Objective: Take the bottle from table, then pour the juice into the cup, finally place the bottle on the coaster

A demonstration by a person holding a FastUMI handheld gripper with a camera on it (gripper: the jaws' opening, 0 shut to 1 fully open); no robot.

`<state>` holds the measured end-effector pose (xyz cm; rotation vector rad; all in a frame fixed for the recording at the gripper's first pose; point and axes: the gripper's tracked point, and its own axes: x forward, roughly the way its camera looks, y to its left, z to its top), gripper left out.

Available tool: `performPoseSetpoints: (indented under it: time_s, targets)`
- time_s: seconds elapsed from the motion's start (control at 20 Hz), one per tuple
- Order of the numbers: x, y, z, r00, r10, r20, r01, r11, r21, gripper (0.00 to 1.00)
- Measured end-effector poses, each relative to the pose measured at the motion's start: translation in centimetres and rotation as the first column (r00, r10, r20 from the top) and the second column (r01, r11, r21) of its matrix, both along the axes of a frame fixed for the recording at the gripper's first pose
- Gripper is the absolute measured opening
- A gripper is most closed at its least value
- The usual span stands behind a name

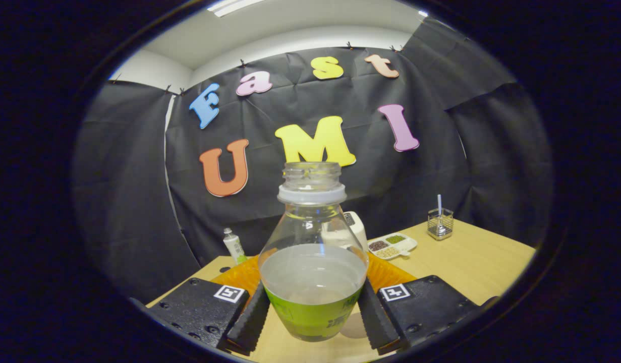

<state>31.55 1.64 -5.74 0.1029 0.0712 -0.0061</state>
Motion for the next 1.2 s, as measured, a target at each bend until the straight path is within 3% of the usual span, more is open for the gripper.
performPoseSetpoints:
  time_s: [0.15,0.3,0.5,0.65,1.0,1.15,1.2]
  targets:
    - [2.1,-1.9,-3.6,0.997,-0.065,-0.049,0.059,0.991,-0.123,0.83]
    - [4.2,-2.1,-7.0,0.991,-0.068,-0.118,0.050,0.988,-0.146,0.83]
    - [5.2,-3.6,-8.8,0.982,-0.131,-0.136,0.093,0.962,-0.257,0.84]
    - [5.6,-3.3,-9.4,0.984,-0.124,-0.127,0.082,0.951,-0.297,0.84]
    - [6.1,-3.8,-11.4,0.985,-0.100,-0.138,0.070,0.976,-0.207,0.84]
    - [5.8,-3.2,-10.7,0.992,-0.054,-0.110,0.040,0.991,-0.130,0.87]
    - [5.7,-3.4,-10.8,0.991,-0.057,-0.119,0.042,0.991,-0.130,0.92]
